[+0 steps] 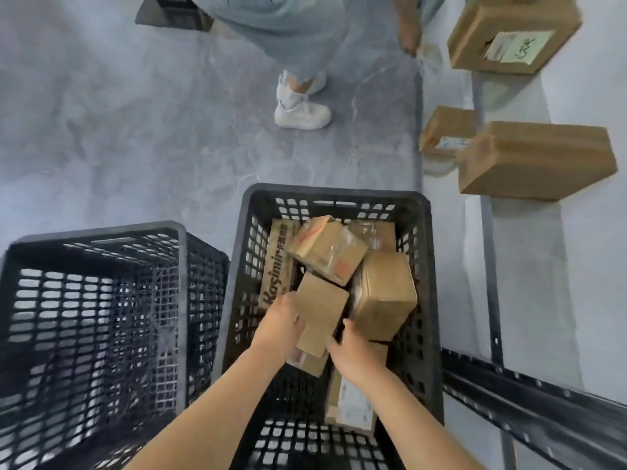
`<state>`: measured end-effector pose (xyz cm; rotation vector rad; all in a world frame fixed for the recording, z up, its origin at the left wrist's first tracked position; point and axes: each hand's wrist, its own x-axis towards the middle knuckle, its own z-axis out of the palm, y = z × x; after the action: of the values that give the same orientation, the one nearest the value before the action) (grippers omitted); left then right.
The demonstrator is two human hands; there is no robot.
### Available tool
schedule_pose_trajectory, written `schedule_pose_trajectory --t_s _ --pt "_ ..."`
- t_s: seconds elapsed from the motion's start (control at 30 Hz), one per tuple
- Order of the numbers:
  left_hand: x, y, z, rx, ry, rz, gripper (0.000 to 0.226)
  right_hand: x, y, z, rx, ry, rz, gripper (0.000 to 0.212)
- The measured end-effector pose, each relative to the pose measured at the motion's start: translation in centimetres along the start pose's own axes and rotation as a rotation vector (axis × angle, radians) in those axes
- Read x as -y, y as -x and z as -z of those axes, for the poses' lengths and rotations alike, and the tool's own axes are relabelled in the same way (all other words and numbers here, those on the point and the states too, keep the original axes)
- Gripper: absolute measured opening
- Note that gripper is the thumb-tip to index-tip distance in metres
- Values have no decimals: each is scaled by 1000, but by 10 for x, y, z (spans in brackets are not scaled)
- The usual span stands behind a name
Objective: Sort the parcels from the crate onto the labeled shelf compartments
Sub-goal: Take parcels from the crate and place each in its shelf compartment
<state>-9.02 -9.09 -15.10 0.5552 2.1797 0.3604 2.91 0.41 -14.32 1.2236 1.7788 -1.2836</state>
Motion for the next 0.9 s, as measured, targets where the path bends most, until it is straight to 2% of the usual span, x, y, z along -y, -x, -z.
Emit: schedule_pose_trajectory --t_s 0.1,0.2,0.3,0.47,0.67,0.9 --pt "5 -17 -14 3 32 43 53 -6 -29 -15 -23 -115 -9 64" --pt "12 -25 -26 -15 54 93 56 -10 -46 -28 -37 -220 -41 52" --pt "12 -26 -32 -30 163 156 54 -14 -51 -36 -68 -275 -73 58" --pt "17 -16 -32 -14 281 212 48 -18 -44 -41 -121 -331 -73 52" --pt "20 35 -4 -40 320 186 40 -7 18 -35 -119 -290 -40 48" --pt "-2 132 70 -127 484 55 40 43 138 -17 -224 -381 42 40"
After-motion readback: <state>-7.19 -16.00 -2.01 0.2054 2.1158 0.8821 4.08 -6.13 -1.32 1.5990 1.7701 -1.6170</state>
